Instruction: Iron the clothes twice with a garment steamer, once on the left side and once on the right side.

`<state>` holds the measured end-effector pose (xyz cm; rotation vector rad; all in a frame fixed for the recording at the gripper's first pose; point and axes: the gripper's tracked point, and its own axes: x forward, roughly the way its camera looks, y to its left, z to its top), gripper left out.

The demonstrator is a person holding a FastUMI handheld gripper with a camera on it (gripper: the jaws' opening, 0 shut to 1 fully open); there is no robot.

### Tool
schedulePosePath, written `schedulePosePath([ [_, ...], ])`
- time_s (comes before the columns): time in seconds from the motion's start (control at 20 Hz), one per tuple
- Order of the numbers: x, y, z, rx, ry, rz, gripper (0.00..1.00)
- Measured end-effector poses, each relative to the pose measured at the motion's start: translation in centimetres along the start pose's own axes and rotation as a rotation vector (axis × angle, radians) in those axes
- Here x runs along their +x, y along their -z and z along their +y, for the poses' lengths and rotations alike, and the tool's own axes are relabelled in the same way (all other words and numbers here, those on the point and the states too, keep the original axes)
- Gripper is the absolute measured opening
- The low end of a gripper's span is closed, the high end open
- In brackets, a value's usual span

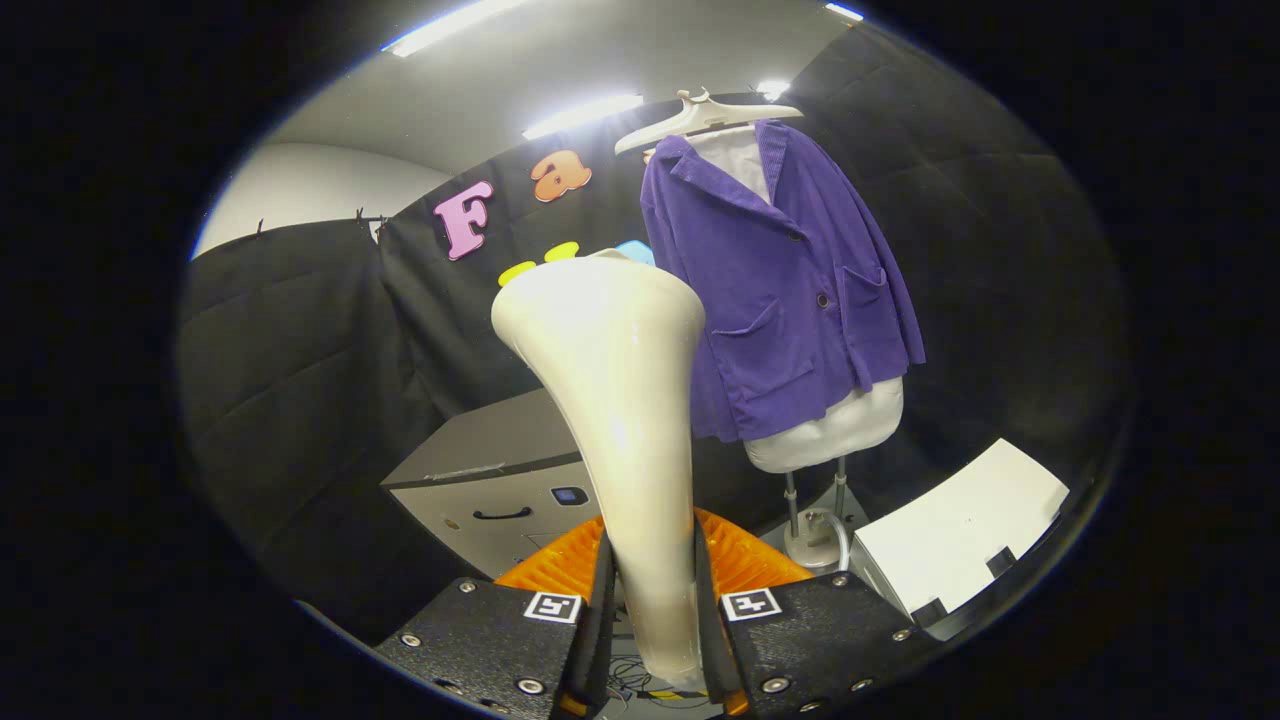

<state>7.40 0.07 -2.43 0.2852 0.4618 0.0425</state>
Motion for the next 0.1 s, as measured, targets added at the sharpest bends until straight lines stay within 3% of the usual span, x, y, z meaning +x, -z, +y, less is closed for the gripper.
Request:
schedulePosePath([
  [0.1,-0.02,-0.02,-0.07,0.001,0.004,-0.001,0.37],
])
